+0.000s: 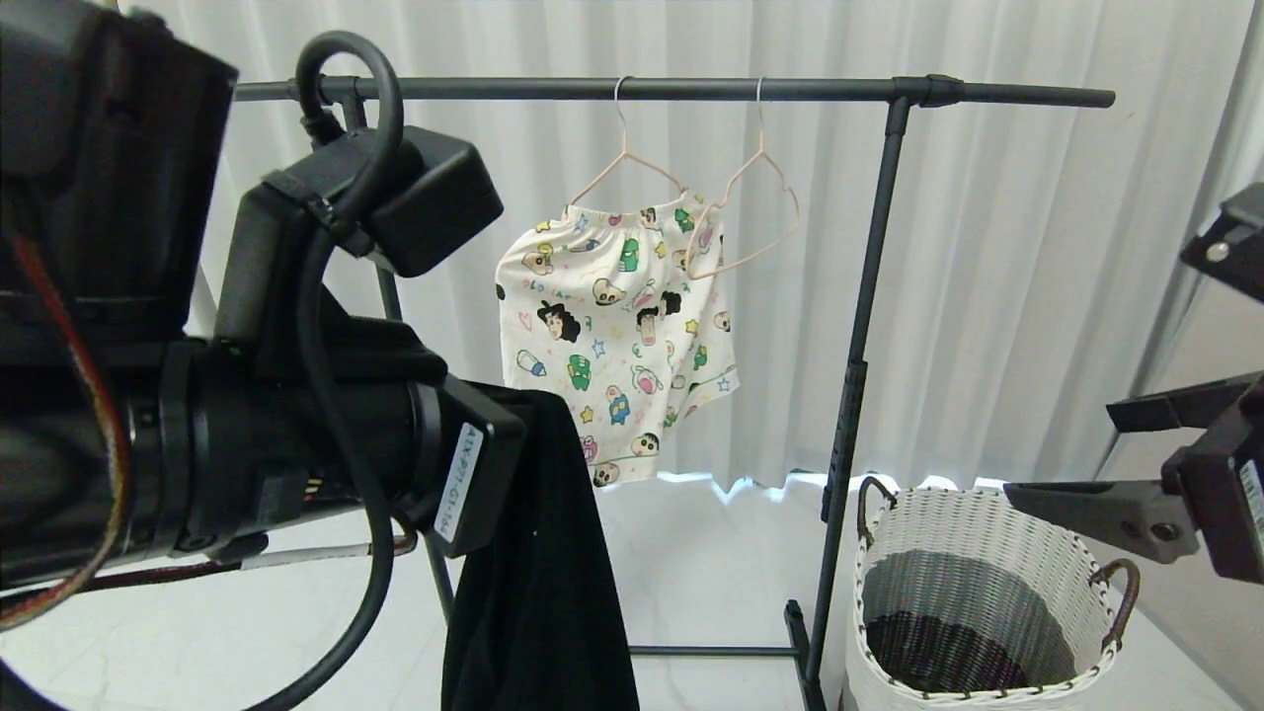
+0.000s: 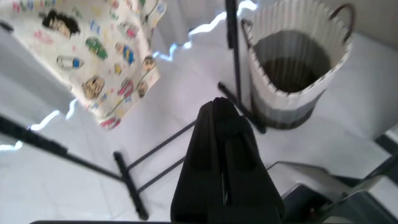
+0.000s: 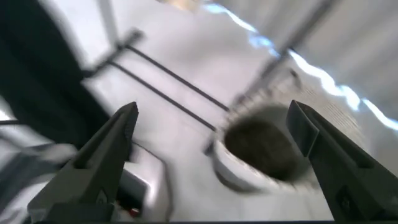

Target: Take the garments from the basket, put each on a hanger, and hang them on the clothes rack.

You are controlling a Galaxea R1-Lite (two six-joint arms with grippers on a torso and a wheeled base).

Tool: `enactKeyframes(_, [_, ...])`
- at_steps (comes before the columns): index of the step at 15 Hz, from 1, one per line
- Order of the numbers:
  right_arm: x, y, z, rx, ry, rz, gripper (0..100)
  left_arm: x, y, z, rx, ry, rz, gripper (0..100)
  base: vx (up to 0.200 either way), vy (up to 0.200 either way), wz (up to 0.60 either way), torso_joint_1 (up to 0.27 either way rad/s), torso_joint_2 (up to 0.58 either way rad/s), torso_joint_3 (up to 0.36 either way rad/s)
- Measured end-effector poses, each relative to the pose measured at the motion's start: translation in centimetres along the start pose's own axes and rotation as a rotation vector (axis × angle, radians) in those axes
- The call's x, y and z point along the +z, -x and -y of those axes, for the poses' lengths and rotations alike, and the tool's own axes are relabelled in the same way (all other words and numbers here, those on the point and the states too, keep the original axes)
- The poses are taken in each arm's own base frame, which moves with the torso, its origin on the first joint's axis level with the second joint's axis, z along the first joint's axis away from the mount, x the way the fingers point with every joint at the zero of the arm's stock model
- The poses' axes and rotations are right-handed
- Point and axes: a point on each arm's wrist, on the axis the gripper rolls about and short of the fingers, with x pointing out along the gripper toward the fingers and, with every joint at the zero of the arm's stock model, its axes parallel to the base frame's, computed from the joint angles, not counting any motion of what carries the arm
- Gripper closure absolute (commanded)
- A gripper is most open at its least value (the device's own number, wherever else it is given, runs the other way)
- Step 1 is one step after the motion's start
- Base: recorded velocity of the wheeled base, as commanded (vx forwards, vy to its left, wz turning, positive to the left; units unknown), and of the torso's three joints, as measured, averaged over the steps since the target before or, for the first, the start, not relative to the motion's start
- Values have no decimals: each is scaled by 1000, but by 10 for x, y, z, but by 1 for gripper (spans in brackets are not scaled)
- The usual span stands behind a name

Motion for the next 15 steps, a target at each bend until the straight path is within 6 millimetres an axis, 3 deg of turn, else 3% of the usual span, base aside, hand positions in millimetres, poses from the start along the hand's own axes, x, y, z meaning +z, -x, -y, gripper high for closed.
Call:
enactKeyframes(3, [-33, -18, 19, -251, 47, -131, 0, -27, 2, -5, 58, -6, -74, 100, 0, 0, 0, 0, 0, 0])
enactKeyframes(7, [-79, -30, 30, -349, 119, -191, 0, -57, 11, -12, 136, -2, -132, 100, 0, 0, 0, 0, 0, 0])
enactKeyframes(15, [-150, -51, 48, -600, 158, -214, 0, -71, 15, -24, 189, 34, -163, 100, 0, 0, 0, 0, 0, 0])
